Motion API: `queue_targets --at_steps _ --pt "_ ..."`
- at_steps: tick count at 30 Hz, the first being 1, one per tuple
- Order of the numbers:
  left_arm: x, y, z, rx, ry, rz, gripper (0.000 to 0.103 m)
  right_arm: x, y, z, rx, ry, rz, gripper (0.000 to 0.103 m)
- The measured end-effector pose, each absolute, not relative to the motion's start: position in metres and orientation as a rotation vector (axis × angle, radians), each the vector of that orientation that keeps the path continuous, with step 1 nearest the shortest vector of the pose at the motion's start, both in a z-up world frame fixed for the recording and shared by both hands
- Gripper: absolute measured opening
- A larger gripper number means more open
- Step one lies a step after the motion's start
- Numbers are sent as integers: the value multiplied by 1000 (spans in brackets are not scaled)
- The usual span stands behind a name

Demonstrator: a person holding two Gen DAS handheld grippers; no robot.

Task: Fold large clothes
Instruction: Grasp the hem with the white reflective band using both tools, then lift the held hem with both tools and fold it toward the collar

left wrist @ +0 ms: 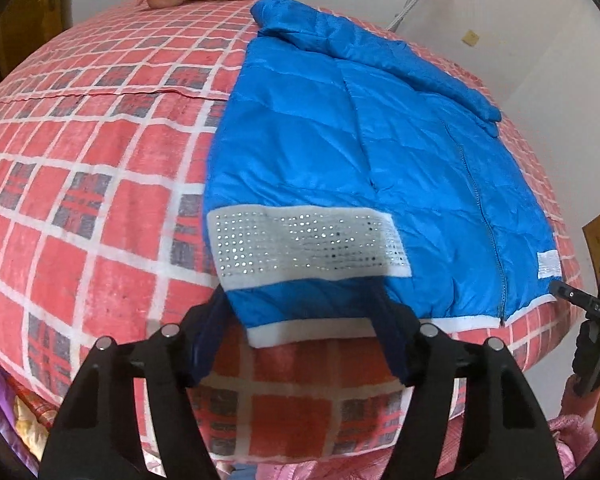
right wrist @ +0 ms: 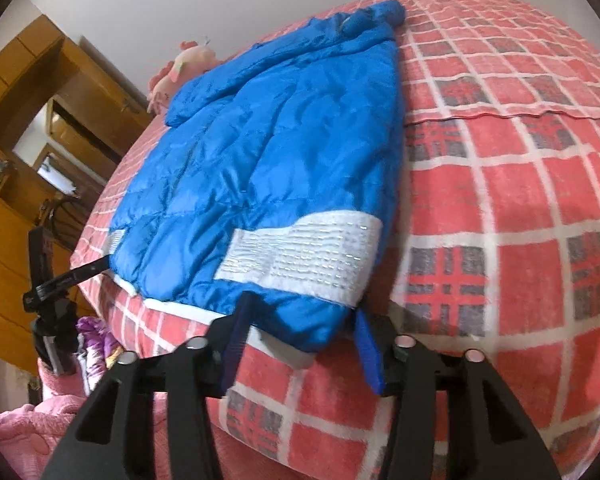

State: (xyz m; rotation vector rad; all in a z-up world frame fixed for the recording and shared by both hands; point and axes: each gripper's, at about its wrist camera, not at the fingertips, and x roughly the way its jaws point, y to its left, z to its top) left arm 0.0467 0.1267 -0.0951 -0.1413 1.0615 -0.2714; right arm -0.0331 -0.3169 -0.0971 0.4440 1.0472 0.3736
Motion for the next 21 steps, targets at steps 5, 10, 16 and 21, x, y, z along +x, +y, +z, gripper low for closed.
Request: queue_targets --at_steps 5,10,16,21 --pt "44 124 -97 -154 1029 -289 50 -27 -317 -104 477 1054 407 27" --pt "41 130 -93 -203 1023 -296 30 -33 -322 -91 484 1002 438 16" --pt "45 137 -101 -232 1028 -322 25 -27 -316 -107 458 1046 413 14" --pt "39 135 -96 -245 973 -312 16 -29 -319 -102 475 1022 431 12"
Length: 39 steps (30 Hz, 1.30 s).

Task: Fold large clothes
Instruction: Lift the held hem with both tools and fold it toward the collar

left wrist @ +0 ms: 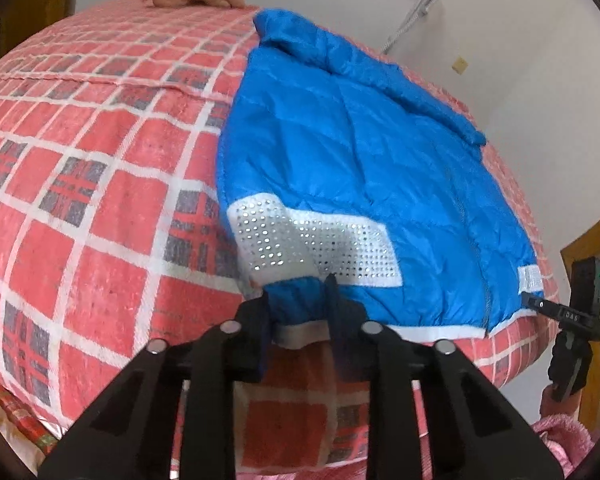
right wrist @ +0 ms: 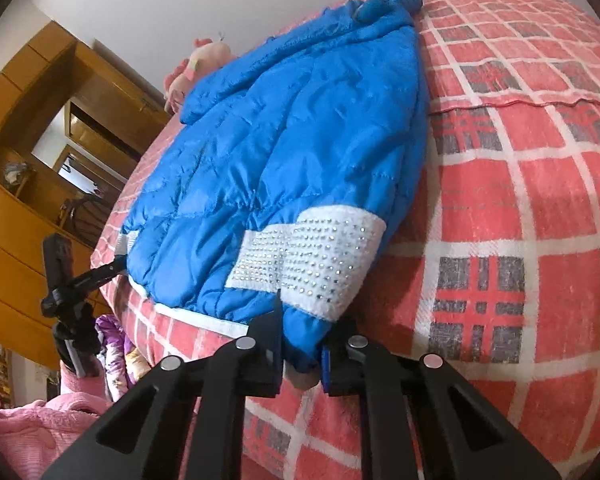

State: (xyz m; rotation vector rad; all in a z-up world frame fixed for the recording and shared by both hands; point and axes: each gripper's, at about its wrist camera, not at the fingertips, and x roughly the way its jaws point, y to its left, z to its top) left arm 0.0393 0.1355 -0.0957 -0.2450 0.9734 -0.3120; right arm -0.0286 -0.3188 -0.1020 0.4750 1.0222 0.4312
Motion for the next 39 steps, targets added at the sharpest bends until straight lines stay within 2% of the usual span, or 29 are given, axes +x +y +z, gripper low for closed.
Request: queue_targets --at_steps 2,5,19,29,39 --pt "35 132 -86 -214 934 -318 11 -30 -319 -94 453 998 439 10" --pt "33 128 -70 -189 894 -339 9 -31 -319 -76 437 948 461 10" --pt "63 124 -7 -231 742 -435 7 -6 -335 1 414 772 511 10" --pt "140 110 51 -213 619 -450 8 77 -351 51 432 726 468 9" --pt "247 89 63 -225 633 -418 8 179 -364 51 487 759 384 9"
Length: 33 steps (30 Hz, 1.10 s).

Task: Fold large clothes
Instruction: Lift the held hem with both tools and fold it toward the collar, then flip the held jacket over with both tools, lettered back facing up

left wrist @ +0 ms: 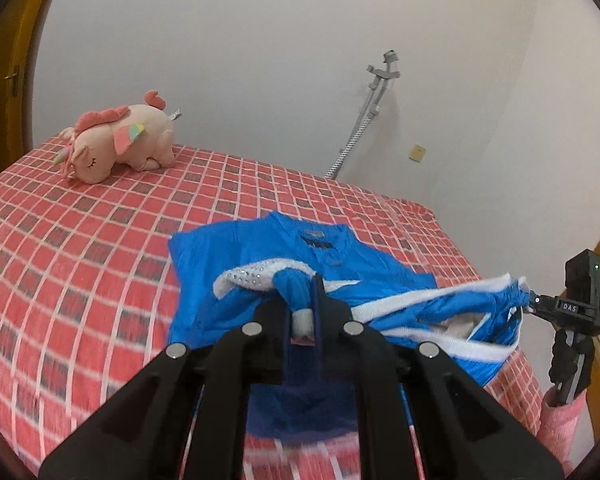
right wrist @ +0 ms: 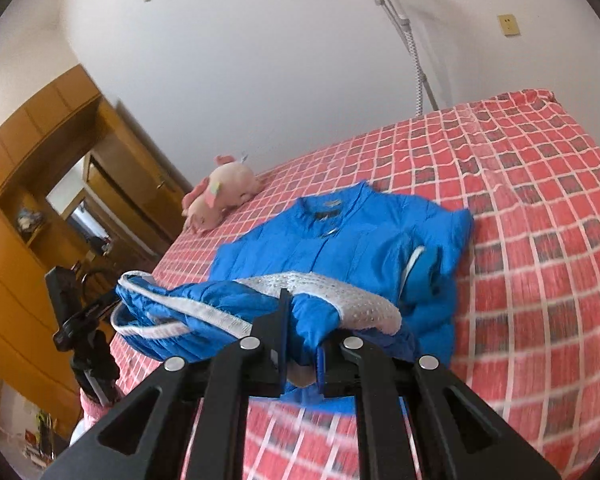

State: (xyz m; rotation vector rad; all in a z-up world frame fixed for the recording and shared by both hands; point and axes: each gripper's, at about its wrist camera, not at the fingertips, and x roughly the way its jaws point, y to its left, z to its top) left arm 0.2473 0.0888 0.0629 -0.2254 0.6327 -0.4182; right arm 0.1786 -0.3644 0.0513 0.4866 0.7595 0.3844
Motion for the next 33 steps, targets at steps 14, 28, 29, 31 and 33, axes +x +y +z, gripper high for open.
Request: queue_targets --at_steps 14,28,29,31,33 --pt "391 73 5 -239 799 -349 8 311 -371 -6 532 918 301 10" --pt "472 64 -56 -245 942 -299 13 378 -389 -89 664 1041 272 10" --pt "472 63 -55 -243 947 -297 13 376 -390 -88 670 1038 281 14" --pt "469 65 -50 -253 958 -316 16 369 -391 -80 666 1028 304 21" --pt "463 70 -42 -279 962 -341 20 358 -392 -68 641 1012 326 33"
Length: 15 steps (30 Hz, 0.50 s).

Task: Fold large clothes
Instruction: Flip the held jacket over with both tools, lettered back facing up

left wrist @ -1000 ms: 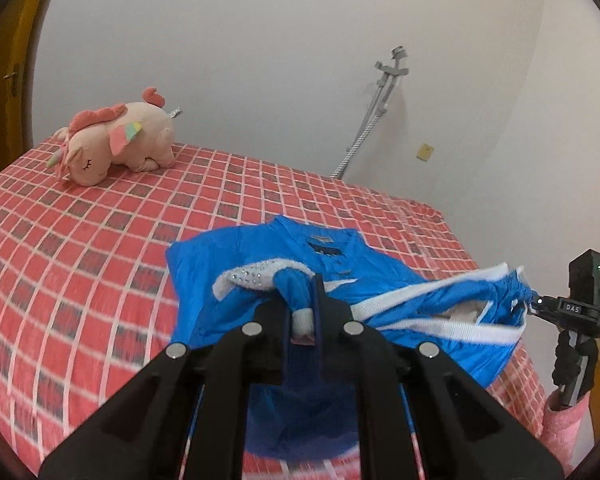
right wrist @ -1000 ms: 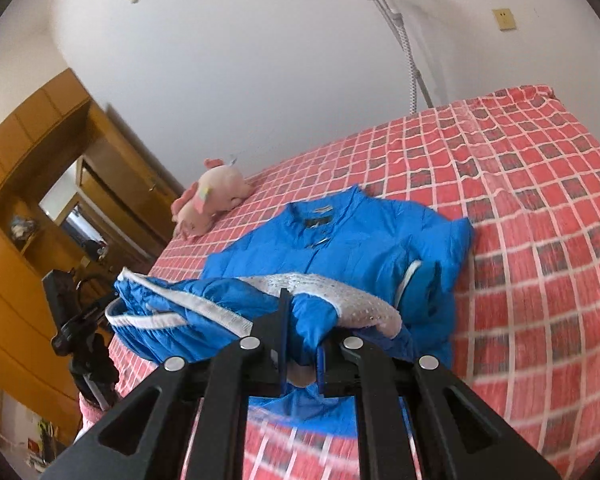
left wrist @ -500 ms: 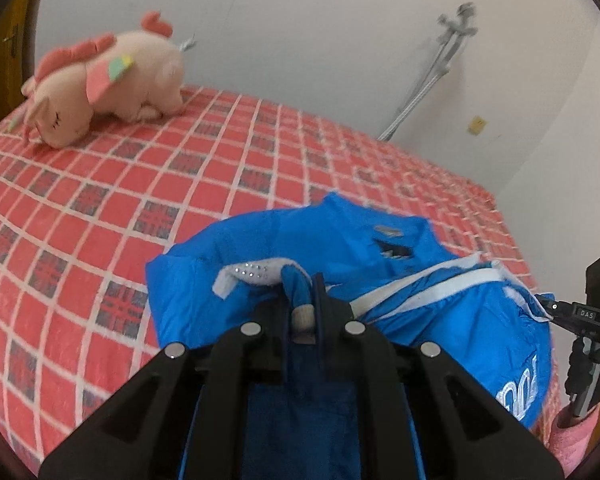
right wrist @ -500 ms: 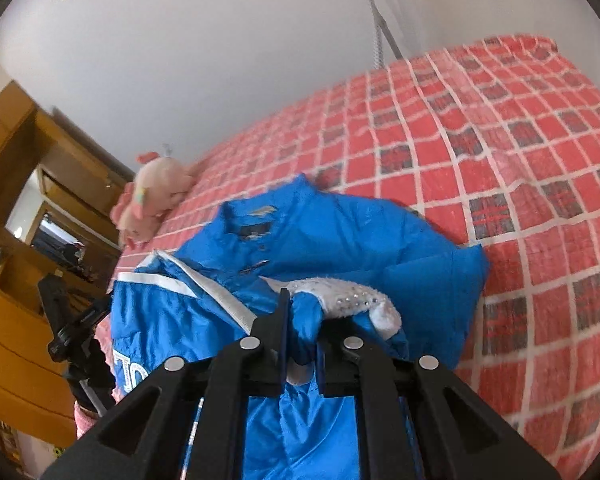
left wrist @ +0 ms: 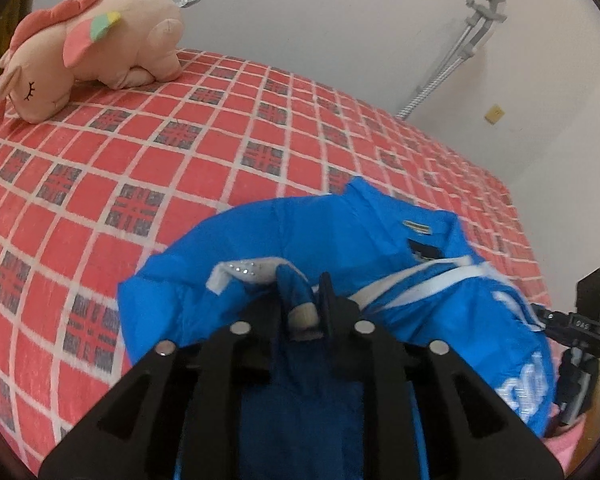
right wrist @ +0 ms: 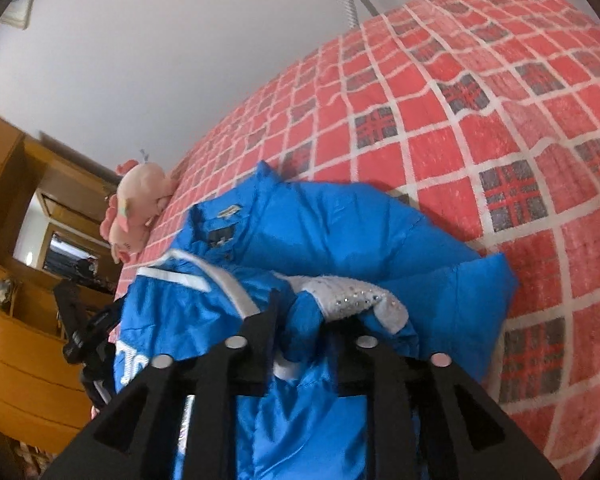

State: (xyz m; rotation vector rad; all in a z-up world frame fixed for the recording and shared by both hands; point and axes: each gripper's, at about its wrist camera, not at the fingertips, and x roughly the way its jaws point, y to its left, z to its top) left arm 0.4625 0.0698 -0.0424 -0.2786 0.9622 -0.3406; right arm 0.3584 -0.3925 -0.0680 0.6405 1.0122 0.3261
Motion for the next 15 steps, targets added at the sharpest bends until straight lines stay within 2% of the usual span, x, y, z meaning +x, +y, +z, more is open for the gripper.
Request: queue_targets --at_steps 1,2,3,4,6,11,13,14,15 --pt "458 73 -38 -294 961 -355 23 352 -394 -61 627 1000 334 40" --pt "452 79 -32 -308 955 -371 35 345 -395 -55 609 989 327 53" --pt "445 83 -27 -306 948 -376 43 336 -396 -48 573 976 313 56" --pt "435 89 -22 -290 931 -371 49 331 -397 -43 543 970 306 56" --pt "421 92 -20 -243 924 -348 50 318 -399 -39 497 968 293 56" --pt "389 102 -36 -210 954 -334 62 307 -393 -51 400 1026 254 57" --pt "379 98 -40 -198 948 -343 63 308 -387 -58 377 1045 244 57" --pt "376 95 -40 -182 941 -336 62 309 -381 -61 354 1050 242 53" --pt "374 91 -41 -153 932 -316 61 308 -375 -63 319 1048 215 44"
